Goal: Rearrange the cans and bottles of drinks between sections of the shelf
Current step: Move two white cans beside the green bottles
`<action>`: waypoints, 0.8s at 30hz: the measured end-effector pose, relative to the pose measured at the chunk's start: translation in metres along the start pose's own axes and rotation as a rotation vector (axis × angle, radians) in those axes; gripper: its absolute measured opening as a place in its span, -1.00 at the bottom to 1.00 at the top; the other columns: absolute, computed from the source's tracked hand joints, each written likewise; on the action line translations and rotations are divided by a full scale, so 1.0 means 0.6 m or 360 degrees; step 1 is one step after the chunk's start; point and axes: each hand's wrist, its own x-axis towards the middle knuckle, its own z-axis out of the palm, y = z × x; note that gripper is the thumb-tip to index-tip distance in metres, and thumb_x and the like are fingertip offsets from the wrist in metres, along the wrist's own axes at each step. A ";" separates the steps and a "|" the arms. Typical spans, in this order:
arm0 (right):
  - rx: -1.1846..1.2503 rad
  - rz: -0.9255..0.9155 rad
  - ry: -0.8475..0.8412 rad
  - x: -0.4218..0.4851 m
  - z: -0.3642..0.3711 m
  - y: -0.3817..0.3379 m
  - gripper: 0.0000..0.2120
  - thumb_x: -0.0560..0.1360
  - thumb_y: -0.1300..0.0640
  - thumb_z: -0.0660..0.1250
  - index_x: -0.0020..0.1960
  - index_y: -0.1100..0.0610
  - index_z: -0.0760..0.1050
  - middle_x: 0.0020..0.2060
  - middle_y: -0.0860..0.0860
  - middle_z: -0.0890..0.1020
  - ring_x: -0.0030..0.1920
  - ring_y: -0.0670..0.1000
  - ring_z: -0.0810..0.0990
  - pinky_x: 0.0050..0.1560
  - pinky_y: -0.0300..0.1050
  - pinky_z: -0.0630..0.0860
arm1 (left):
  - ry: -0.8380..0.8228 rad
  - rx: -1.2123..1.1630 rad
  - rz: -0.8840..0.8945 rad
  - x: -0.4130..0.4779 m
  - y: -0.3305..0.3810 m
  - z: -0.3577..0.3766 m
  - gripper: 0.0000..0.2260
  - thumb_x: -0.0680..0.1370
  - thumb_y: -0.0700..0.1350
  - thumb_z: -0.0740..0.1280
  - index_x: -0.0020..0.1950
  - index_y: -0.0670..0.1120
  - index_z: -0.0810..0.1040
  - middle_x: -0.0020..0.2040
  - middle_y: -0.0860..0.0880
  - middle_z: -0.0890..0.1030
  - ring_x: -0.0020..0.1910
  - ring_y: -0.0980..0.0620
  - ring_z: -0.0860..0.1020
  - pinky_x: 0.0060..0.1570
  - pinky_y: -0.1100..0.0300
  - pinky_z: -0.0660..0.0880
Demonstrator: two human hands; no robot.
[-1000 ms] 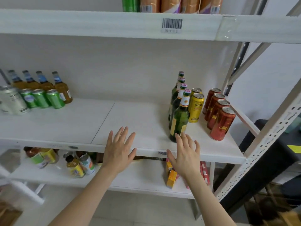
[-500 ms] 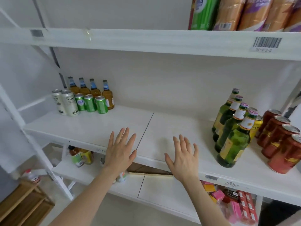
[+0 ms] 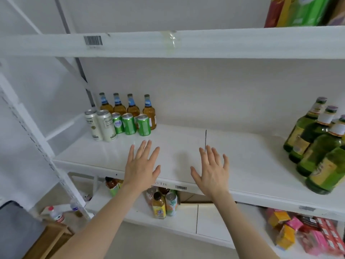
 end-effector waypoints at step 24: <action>-0.0016 0.0101 -0.0074 0.202 0.167 -0.512 -0.34 0.48 -0.27 0.12 0.40 0.15 0.42 0.38 0.18 0.49 0.39 0.20 0.44 0.38 0.26 0.09 | 0.0126 0.0044 -0.0019 0.054 -0.552 0.151 -0.40 0.47 0.11 0.42 0.45 -0.10 0.44 0.51 -0.26 0.34 0.51 -0.23 0.29 0.41 -0.32 0.24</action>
